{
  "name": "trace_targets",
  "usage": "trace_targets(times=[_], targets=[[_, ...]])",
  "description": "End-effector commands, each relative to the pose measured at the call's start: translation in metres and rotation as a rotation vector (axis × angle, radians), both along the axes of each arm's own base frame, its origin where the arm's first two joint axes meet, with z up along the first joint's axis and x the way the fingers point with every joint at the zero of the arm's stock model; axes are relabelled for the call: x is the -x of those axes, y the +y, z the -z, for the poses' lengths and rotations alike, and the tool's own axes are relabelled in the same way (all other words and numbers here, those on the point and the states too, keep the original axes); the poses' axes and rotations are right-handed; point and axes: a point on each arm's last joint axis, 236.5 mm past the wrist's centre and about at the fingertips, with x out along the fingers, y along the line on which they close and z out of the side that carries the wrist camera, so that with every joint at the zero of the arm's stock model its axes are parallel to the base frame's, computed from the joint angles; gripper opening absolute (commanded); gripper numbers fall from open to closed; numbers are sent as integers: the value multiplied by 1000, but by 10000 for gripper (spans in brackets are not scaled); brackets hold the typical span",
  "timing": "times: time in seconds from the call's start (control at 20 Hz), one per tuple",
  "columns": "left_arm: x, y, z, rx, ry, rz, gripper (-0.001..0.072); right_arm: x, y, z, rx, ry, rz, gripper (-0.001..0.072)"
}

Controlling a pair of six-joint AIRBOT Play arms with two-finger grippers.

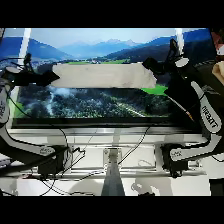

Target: Fold the clothes and pants, and hang the long-sleeved shirts on hangers.

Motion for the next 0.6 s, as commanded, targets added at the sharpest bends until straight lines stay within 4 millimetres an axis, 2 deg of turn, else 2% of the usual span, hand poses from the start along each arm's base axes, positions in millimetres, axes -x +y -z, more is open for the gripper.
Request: trace_targets(times=[0.0,0.05,0.1,0.2,0.35,0.55], targets=[[-11,-30,0,-90,-30,177,34,8,31,-8,42,-20,-141,422],[-15,-37,-7,-113,-42,210,11,5,43,-17,59,-51,-171,279],[-18,-44,-19,-120,-54,232,10,2,56,-26,69,-81,-199,185],[-17,-58,-60,-111,-92,282,10,1,85,-39,92,-123,-269,15],[3,-69,-130,-108,-155,338,11,4,136,-38,72,-116,-332,14],[32,-76,-226,-137,-311,312,12,36,229,-5,13,-5,-463,14]])
